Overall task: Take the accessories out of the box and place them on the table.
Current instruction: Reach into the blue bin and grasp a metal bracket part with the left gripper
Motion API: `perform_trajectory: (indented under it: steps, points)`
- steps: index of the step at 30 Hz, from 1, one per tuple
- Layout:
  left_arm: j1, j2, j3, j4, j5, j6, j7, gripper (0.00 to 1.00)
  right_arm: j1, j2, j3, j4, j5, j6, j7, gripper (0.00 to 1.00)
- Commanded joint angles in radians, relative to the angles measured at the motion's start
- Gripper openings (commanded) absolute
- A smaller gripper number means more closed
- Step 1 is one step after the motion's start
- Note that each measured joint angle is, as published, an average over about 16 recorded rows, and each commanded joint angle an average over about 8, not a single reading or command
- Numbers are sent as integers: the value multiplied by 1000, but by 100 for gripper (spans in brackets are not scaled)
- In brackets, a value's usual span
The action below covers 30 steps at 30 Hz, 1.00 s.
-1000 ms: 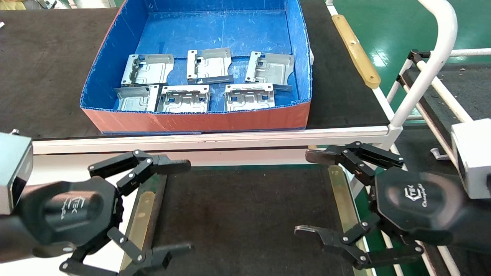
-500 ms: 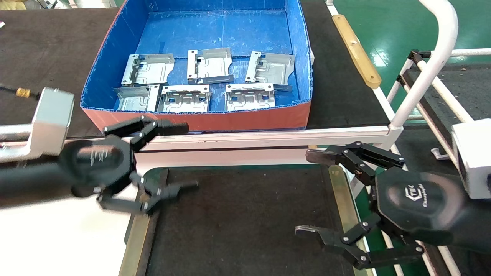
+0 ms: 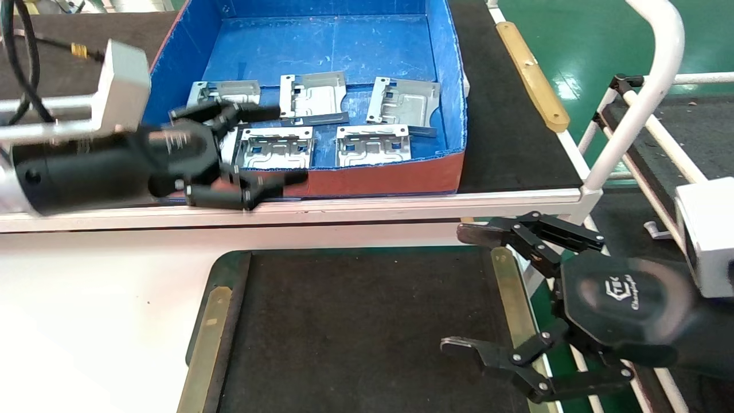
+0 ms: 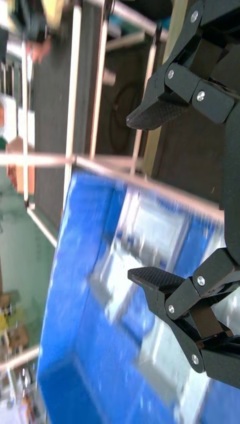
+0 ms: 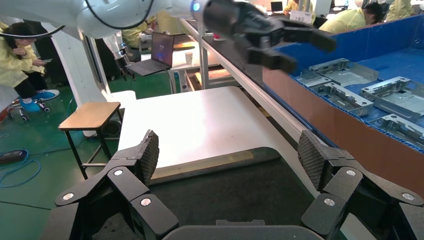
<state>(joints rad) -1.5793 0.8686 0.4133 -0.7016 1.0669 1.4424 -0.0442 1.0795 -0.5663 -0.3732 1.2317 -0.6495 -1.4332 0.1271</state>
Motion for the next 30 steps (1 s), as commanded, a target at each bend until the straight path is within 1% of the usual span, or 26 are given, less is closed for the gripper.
perform_trajectory:
  steps: [1, 7, 12, 19, 23, 30]
  points:
    - [-34, 21, 4, 48, 17, -9, 24, 100, 0, 0, 0, 0, 0, 0, 0, 100]
    - [-131, 86, 26, 207, 79, -76, 80, 100, 0, 0, 0, 0, 0, 0, 0, 100]
    - [-204, 145, 47, 336, 129, -163, 112, 100, 0, 0, 0, 0, 0, 0, 0, 100]
    - [-286, 225, 66, 474, 176, -286, 145, 100, 0, 0, 0, 0, 0, 0, 0, 100]
    - [-324, 273, 78, 545, 199, -356, 150, 100, 0, 0, 0, 0, 0, 0, 0, 100]
    - [-367, 341, 105, 640, 242, -463, 125, 100, 0, 0, 0, 0, 0, 0, 0, 100]
